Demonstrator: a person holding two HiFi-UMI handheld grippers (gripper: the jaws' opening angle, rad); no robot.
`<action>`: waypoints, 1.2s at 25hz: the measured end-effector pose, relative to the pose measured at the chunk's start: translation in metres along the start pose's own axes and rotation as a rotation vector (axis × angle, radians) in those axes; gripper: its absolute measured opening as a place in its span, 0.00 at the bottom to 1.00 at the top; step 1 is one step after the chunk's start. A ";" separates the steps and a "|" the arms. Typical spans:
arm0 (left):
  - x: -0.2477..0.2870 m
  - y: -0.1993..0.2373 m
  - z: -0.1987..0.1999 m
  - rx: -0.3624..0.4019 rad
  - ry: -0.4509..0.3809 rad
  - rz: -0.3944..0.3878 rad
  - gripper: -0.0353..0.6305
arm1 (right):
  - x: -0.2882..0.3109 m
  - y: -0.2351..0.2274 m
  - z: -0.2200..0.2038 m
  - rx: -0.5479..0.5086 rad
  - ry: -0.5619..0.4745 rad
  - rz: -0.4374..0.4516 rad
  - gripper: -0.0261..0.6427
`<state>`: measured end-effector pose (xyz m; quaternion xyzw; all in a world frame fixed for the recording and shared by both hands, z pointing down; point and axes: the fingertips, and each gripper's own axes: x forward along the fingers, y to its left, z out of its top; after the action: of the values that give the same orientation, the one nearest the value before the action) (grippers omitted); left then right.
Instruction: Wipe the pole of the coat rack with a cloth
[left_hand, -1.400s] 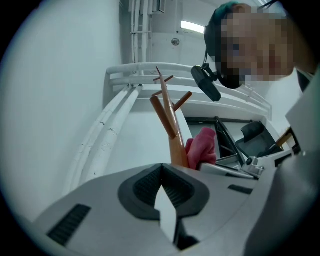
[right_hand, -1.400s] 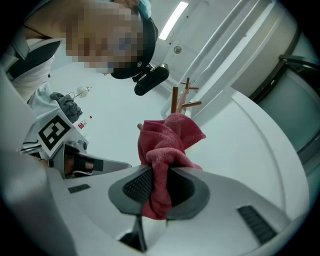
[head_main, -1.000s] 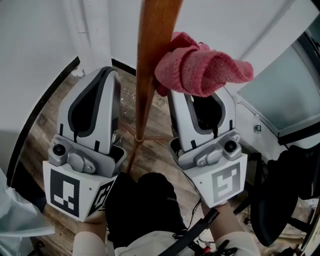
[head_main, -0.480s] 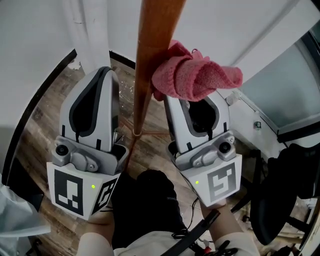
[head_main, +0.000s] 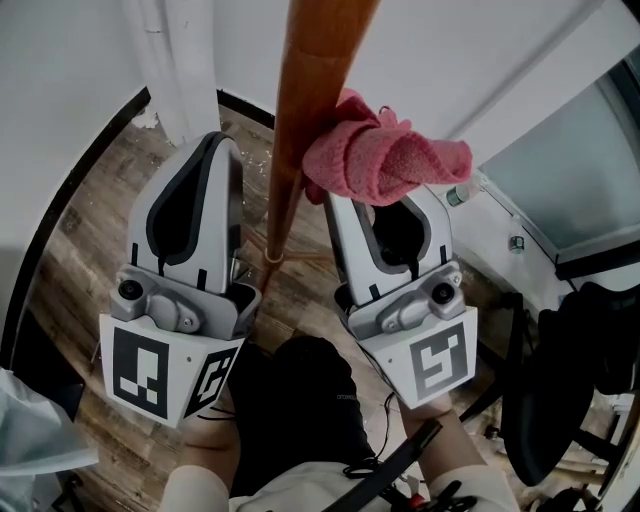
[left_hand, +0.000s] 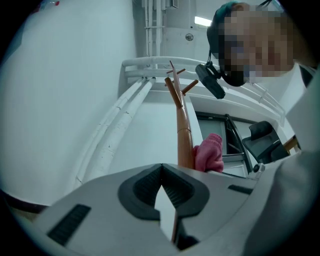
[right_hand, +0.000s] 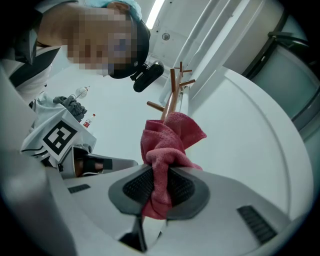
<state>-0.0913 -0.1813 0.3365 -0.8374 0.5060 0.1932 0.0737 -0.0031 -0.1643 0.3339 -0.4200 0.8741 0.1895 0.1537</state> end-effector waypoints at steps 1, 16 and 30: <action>0.001 0.000 -0.001 0.006 0.000 -0.003 0.07 | -0.001 0.000 -0.002 0.001 0.005 -0.001 0.15; -0.017 0.001 -0.019 0.361 -0.073 0.041 0.07 | -0.015 0.007 -0.032 0.008 0.040 0.003 0.15; -0.032 0.017 -0.056 0.321 0.021 0.047 0.07 | -0.029 0.019 -0.069 0.025 0.134 0.008 0.15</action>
<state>-0.1057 -0.1811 0.4023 -0.8048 0.5505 0.1030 0.1967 -0.0081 -0.1660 0.4111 -0.4262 0.8864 0.1505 0.0996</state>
